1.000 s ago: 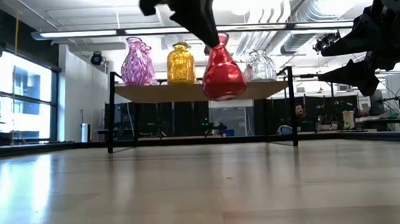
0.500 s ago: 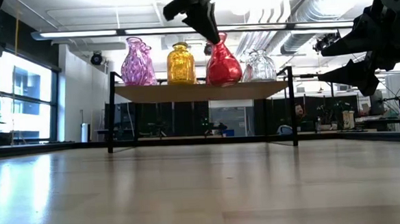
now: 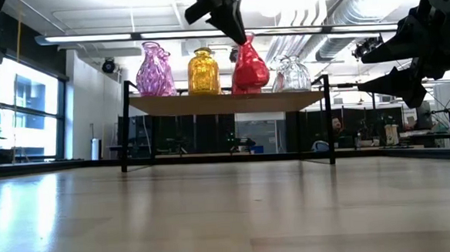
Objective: Sort vases onto shelf
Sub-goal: Put the red vase on the shelf and align it with the other red vases
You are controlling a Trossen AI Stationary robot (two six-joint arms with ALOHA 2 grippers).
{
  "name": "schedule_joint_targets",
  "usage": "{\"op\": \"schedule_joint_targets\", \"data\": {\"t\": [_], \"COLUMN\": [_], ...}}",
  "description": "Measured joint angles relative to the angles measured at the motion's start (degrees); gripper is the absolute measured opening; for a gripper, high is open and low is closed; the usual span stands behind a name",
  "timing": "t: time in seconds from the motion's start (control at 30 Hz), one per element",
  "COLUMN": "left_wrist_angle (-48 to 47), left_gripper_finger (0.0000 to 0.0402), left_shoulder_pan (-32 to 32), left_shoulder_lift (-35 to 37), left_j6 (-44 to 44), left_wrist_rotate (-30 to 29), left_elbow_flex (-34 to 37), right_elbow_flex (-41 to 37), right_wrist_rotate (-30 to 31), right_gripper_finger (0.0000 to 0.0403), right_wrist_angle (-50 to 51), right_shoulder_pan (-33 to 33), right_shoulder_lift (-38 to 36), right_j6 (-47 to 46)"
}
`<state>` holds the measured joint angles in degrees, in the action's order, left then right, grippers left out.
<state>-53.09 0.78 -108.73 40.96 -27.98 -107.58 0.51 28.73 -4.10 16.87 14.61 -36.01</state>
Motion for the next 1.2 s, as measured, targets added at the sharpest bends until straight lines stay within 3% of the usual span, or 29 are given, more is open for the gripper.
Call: {"op": "schedule_joint_targets", "data": {"t": [0.2, 0.4, 1.2], "left_wrist_angle": [0.1, -0.3, -0.2], "left_gripper_finger": [0.0010, 0.0010, 0.0010], "left_shoulder_pan": [0.4, 2.0, 5.3], "left_shoulder_lift": [0.0, 0.0, 0.0], "left_j6": [4.1, 5.0, 10.3], "left_wrist_rotate": [-1.9, 0.7, 2.1], "left_elbow_flex": [-1.7, -1.7, -1.7], "right_elbow_flex": [0.0, 0.0, 0.0], "right_wrist_rotate": [0.0, 0.0, 0.0], "right_gripper_finger": [0.0270, 0.0270, 0.0270], "right_wrist_angle": [0.0, 0.0, 0.0], "right_shoulder_pan": [0.0, 0.0, 0.0], "right_shoulder_lift": [0.0, 0.0, 0.0], "right_j6": [0.0, 0.0, 0.0]}}
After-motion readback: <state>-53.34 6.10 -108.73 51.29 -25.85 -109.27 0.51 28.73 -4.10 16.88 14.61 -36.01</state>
